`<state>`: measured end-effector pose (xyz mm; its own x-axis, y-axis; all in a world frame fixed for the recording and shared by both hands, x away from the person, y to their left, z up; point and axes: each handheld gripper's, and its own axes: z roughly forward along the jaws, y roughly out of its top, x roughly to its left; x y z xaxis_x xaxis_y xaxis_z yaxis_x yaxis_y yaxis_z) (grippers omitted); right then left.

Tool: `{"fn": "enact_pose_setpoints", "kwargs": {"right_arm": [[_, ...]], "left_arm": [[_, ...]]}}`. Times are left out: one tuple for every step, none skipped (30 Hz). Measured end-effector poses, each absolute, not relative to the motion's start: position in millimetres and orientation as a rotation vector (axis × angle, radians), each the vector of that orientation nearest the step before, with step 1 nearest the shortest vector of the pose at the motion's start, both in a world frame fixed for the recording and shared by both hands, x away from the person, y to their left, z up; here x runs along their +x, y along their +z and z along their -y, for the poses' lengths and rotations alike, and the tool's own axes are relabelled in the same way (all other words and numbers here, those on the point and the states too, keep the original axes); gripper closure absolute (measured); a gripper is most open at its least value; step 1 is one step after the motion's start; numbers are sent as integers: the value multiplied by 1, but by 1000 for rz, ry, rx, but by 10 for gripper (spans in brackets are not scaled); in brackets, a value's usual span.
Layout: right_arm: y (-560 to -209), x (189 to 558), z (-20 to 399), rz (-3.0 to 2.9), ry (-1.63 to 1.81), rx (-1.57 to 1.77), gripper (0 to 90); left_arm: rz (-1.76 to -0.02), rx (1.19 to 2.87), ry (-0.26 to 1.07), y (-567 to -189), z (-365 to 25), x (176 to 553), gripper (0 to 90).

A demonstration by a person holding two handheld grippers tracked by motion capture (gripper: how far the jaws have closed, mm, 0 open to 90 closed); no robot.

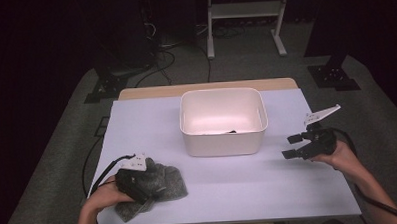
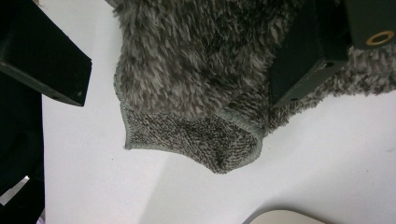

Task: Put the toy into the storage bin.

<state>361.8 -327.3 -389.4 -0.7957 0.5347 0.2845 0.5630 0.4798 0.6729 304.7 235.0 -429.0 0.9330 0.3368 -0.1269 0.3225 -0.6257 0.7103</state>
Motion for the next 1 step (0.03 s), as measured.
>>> {"fn": "enact_pose_setpoints", "kwargs": {"right_arm": [[-391,361,327,2672,-1236,-989,186]], "left_arm": [[-464,2290,23,-429,-235,305,53]]}}
